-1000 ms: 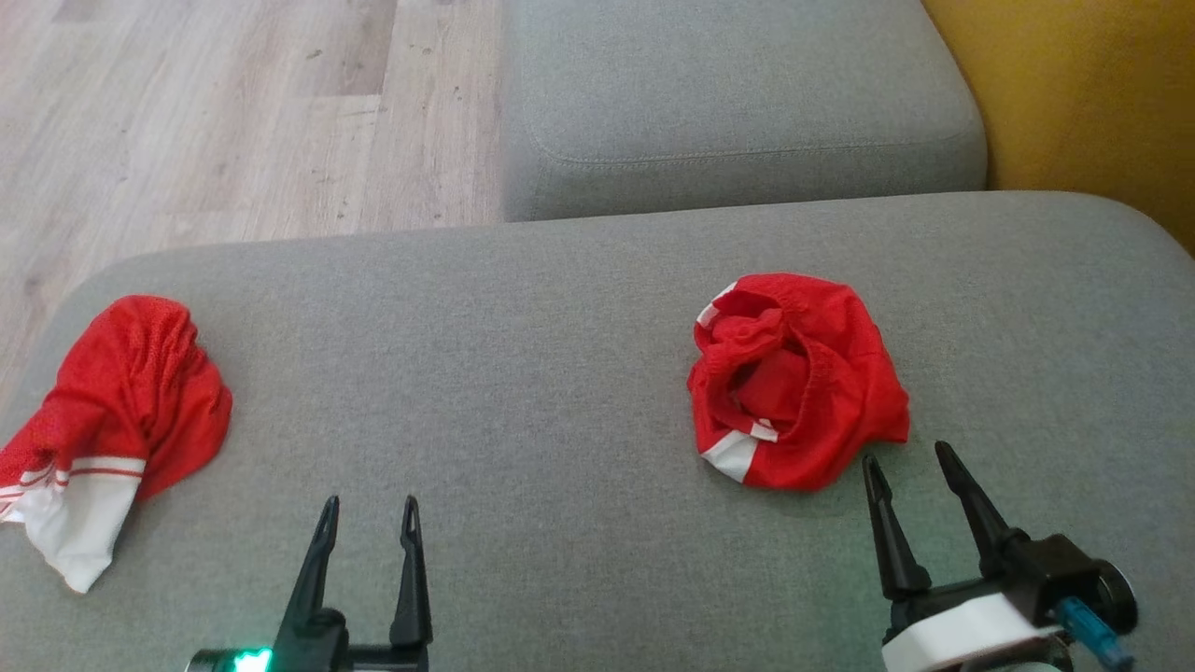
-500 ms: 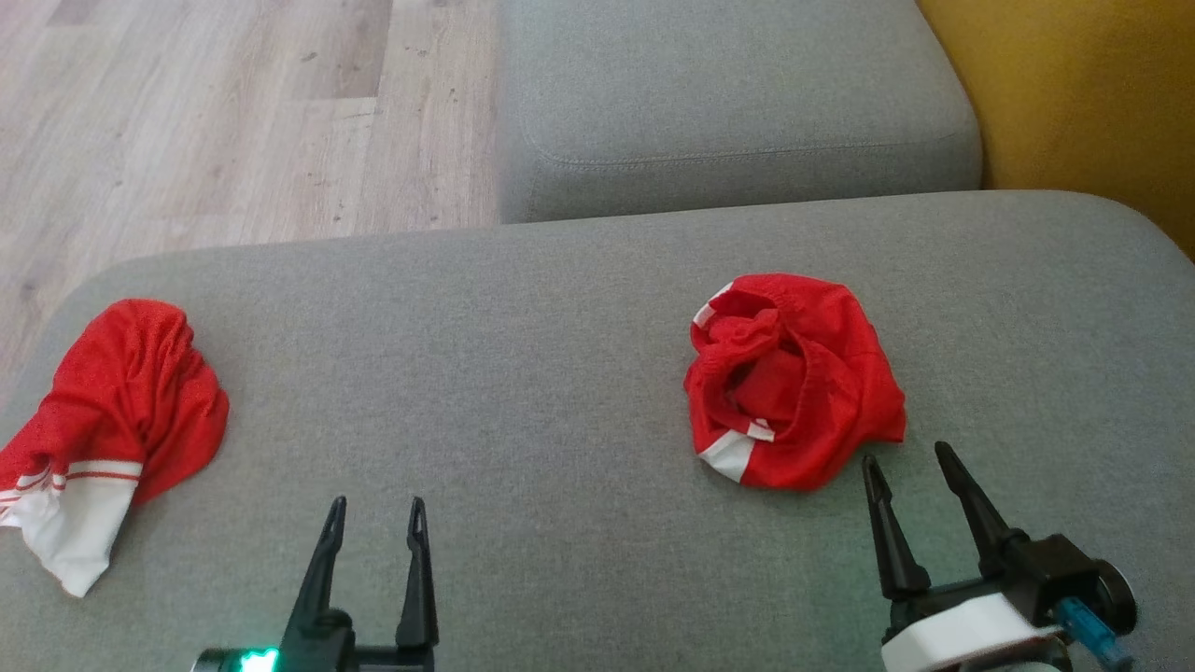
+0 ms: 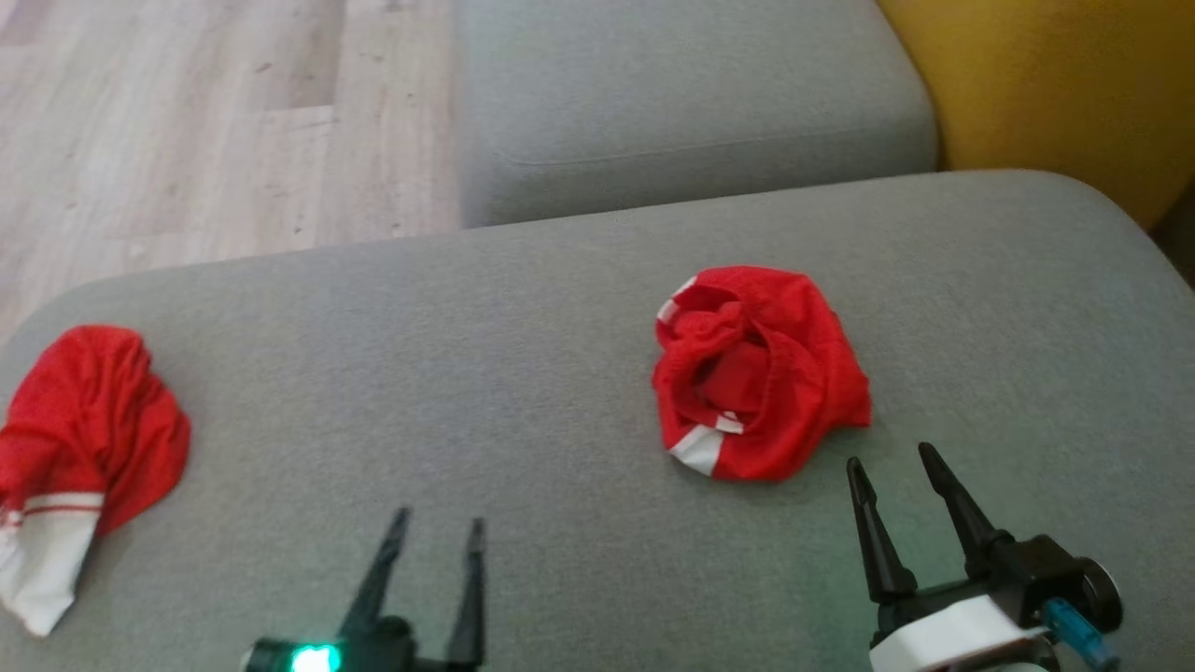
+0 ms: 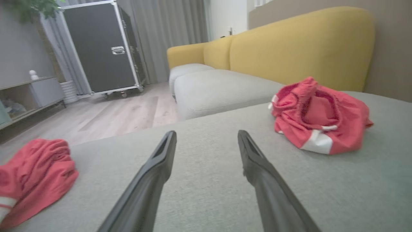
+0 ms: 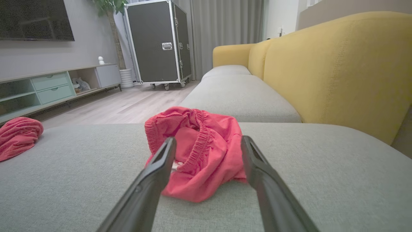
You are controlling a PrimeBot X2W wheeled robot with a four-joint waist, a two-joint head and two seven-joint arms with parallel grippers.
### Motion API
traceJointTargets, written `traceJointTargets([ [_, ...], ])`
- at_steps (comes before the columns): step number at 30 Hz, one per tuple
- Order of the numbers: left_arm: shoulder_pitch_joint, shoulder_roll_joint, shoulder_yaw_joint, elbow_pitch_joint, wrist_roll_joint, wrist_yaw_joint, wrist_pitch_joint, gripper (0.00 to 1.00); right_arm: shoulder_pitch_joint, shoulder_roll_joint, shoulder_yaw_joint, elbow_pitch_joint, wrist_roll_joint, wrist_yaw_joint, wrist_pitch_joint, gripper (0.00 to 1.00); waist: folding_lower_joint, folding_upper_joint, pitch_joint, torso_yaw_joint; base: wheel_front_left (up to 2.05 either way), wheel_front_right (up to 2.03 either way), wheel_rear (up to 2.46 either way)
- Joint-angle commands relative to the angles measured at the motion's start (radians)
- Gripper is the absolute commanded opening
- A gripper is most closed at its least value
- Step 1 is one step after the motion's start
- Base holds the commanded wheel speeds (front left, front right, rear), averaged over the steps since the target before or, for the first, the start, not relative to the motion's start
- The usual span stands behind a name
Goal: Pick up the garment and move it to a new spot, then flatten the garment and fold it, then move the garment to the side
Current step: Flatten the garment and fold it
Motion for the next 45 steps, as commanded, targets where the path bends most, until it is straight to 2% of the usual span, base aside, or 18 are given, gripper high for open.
traceJointTargets([
  [1, -0.078, -0.005, 0.012, -0.023, 0.014, -0.006, -0.009, 1.00, -0.035, -0.008, 0.025, -0.033, 0.001, -0.001, -0.011, 1.00, 0.0000, 0.0000, 0.007, -0.021, 0.00, 0.00, 0.00],
  [10, -0.243, 0.003, -0.173, 0.085, 0.114, -0.084, -0.009, 1.00, -0.050, -0.021, 0.051, -0.042, 0.004, -0.001, -0.011, 1.00, 0.0000, 0.0000, 0.042, -0.119, 0.00, 0.00, 0.00],
  [15, -0.344, 0.001, -0.261, 0.223, 0.147, -0.127, -0.009, 1.00, -0.058, -0.024, 0.057, -0.044, 0.006, -0.001, -0.011, 1.00, 0.0000, 0.0000, 0.063, -0.163, 0.00, 0.00, 0.00],
  [25, -0.581, -0.003, -0.417, 0.439, 0.291, -0.108, -0.005, 1.00, -0.072, -0.022, 0.065, -0.048, 0.006, -0.001, -0.011, 1.00, 0.0000, 0.0000, 0.120, -0.202, 0.00, 0.00, 0.00],
  [30, -0.707, -0.004, -0.458, 0.537, 0.342, -0.084, 0.035, 1.00, -0.105, -0.021, 0.075, -0.049, 0.009, -0.001, -0.011, 1.00, 0.0000, 0.0000, 0.160, -0.214, 0.00, 0.00, 0.00],
  [38, -0.853, -0.005, -0.500, 0.637, 0.330, -0.076, 0.053, 1.00, -0.138, -0.018, 0.082, -0.049, 0.009, -0.001, -0.011, 1.00, 0.0000, 0.0000, 0.217, -0.229, 0.00, 0.00, 0.00],
  [45, -0.901, -0.005, -0.574, 0.687, 0.285, -0.087, 0.065, 1.00, -0.161, -0.016, 0.082, -0.049, 0.012, -0.001, -0.011, 1.00, 0.0000, 0.0000, 0.249, -0.238, 0.00, 0.00, 0.00],
])
